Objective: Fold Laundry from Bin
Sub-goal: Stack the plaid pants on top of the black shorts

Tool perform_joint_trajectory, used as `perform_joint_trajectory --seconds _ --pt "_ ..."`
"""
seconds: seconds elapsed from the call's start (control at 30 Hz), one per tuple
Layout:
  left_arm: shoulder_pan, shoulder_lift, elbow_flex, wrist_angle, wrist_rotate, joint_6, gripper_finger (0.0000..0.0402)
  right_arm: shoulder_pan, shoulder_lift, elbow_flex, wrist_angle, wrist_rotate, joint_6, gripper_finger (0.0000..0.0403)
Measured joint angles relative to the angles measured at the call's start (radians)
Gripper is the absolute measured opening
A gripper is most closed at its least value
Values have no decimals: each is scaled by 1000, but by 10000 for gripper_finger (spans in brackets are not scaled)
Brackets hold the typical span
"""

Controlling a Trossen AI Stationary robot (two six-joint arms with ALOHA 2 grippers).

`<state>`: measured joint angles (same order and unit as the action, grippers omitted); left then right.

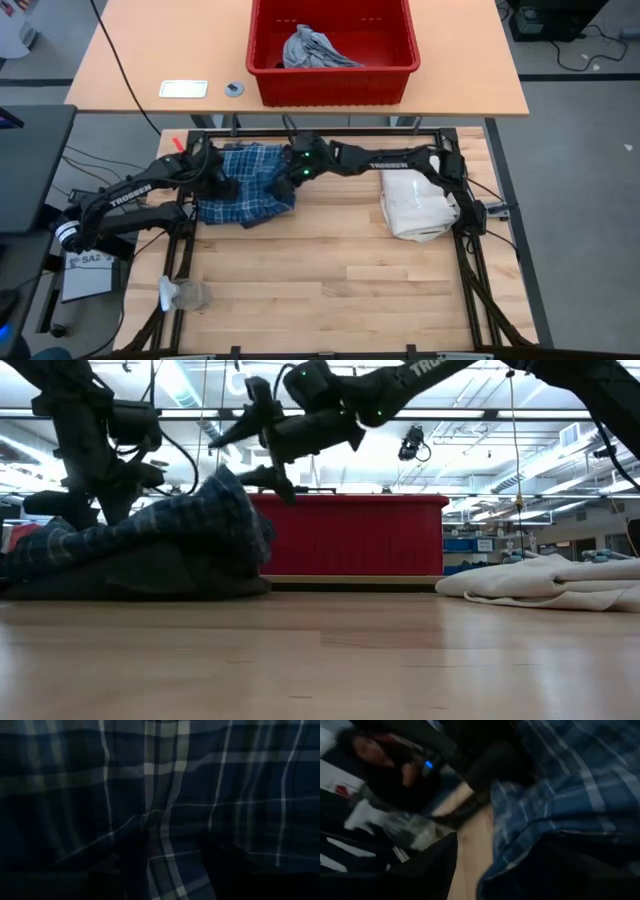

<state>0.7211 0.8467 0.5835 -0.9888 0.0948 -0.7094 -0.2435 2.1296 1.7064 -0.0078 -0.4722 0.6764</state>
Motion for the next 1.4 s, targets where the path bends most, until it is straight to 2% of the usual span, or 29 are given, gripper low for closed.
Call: perform_joint_trajectory --seconds 0.07,0.2,0.4,0.53,0.63,0.7,0.8,0.97,1.07,1.27,1.4 --pt "10 0 0 1 0 12 187 1 10 -24 102 16 2 250" --pt "34 1 0 2 -1 36 187 -9 42 -70 183 49 -1 209" --pt "57 2 0 -37 0 74 187 -27 56 -134 -83 77 80 158" --pt "57 2 0 -45 -1 74 187 -21 44 -148 -175 14 83 144" --pt "57 2 0 -45 5 74 187 -14 22 -149 -174 -30 77 143" --pt "57 3 3 -47 18 74 187 -7 -18 -149 -149 -34 86 143" --pt "55 3 25 -48 31 88 187 7 -92 -147 -86 32 80 143" --pt "55 3 70 -38 34 152 187 19 -133 -146 152 122 3 137" --pt "55 3 104 -33 35 194 187 9 -89 -128 247 119 19 131" --pt "55 3 163 -10 37 210 187 -22 131 -35 236 25 94 122" --pt "55 3 171 -12 38 221 187 -21 213 -27 254 35 151 115"
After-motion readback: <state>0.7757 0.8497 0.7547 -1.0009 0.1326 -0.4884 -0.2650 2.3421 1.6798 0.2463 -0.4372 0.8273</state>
